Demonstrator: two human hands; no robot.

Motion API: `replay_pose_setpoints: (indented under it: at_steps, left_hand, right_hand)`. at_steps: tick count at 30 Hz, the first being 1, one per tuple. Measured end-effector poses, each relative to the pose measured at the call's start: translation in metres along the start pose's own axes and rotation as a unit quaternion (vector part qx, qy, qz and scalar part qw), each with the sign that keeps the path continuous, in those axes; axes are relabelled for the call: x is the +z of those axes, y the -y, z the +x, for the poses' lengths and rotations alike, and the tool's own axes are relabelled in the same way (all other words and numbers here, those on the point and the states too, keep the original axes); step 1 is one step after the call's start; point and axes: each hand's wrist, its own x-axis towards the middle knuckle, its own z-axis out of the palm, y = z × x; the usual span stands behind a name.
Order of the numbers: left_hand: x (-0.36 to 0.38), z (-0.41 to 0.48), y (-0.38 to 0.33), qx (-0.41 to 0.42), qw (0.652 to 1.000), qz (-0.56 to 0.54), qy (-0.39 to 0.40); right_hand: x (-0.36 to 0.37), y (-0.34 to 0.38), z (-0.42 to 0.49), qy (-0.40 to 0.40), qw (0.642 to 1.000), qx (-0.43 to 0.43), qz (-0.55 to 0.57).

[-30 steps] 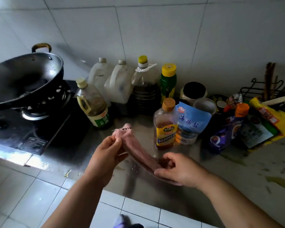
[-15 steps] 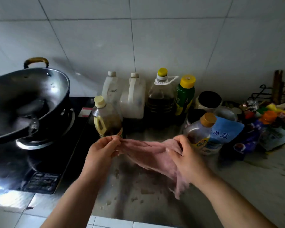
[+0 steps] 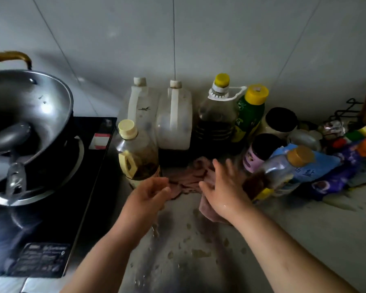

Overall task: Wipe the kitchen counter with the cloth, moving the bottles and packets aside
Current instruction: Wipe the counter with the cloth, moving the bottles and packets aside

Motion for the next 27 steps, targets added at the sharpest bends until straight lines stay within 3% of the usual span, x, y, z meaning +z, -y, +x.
replay_pose_setpoints:
  at_steps: [4, 7, 13, 16, 20, 24, 27]
  left_hand:
    - [-0.005, 0.007, 0.012, -0.064, 0.998, 0.008, -0.018]
    - [-0.01, 0.016, 0.017, -0.091, 0.995, 0.014, -0.037]
    - [-0.017, 0.025, 0.025, -0.139, 0.987, 0.02, -0.076]
    - [-0.02, 0.024, 0.026, -0.144, 0.985, 0.008, -0.097]
    - [-0.024, 0.028, 0.027, -0.145, 0.98, -0.006, -0.134]
    - [-0.027, 0.033, 0.025, -0.137, 0.979, 0.05, -0.146]
    - [-0.027, 0.032, 0.021, -0.128, 0.972, 0.064, -0.184]
  right_hand:
    - [0.044, -0.011, 0.025, 0.066, 0.995, 0.068, -0.026]
    - [0.061, -0.011, 0.049, 0.1, 0.992, 0.066, -0.039]
    - [0.092, -0.012, 0.075, 0.101, 0.978, -0.072, -0.167]
    - [0.099, -0.021, 0.066, 0.085, 0.973, -0.123, -0.176]
    - [0.097, -0.043, 0.037, 0.137, 0.956, -0.218, -0.142]
    - [0.09, -0.062, 0.018, 0.101, 0.969, -0.171, -0.15]
    - [0.089, -0.051, 0.038, 0.032, 0.982, -0.06, -0.177]
